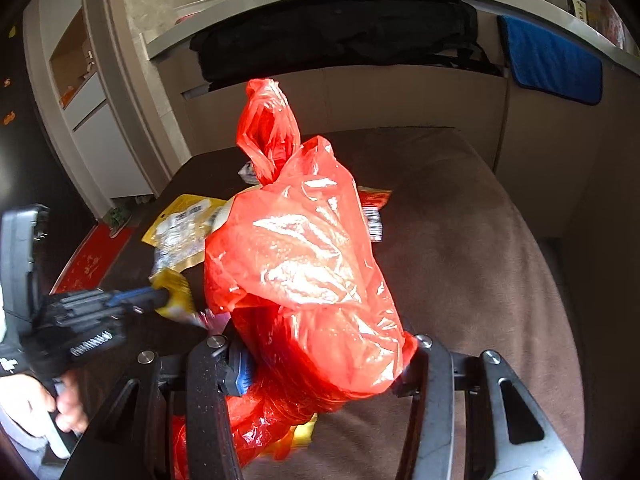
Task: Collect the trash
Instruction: 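Carry the yellow strip and red bag over the bin and release both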
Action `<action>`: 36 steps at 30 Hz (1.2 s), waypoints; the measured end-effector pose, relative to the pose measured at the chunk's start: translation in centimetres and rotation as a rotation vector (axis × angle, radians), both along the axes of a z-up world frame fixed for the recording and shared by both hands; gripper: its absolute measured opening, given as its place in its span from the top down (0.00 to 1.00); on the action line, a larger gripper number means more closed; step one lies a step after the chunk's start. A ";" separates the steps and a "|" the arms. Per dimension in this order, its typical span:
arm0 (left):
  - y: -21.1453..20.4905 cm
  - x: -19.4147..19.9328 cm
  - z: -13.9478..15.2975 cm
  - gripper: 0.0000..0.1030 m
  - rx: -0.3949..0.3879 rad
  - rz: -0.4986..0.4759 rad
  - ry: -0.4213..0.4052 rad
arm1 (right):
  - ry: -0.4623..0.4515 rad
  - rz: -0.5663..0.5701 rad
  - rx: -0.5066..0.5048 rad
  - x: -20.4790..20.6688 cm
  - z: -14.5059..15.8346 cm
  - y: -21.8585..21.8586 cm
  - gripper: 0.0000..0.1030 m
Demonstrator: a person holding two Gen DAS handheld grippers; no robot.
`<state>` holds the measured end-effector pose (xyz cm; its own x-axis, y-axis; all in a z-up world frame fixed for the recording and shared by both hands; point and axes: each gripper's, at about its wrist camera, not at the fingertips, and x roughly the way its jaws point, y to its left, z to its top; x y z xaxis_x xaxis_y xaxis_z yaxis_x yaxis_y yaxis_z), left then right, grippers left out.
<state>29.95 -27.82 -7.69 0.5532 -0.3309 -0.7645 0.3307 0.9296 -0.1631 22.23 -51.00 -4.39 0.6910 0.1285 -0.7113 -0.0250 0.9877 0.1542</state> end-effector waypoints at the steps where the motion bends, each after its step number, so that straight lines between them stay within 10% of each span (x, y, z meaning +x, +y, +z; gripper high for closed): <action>1: 1.4 -0.3 0.4 0.98 0.012 0.023 -0.018 | -0.002 0.013 0.002 0.0 0.1 0.8 0.57; 24: 29.0 -9.6 5.4 0.98 0.085 0.362 -0.223 | -0.019 0.377 0.029 0.9 2.0 32.4 0.57; 36: 33.0 -5.4 2.7 0.98 0.008 0.352 -0.159 | 0.257 0.363 0.025 7.6 -4.8 40.4 0.57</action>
<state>24.59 5.22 -4.98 0.7441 -0.0940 -0.6614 0.0115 0.9917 -0.1279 29.87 -10.65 -9.18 0.3987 0.3492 -0.8480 -0.3274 0.9179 0.2240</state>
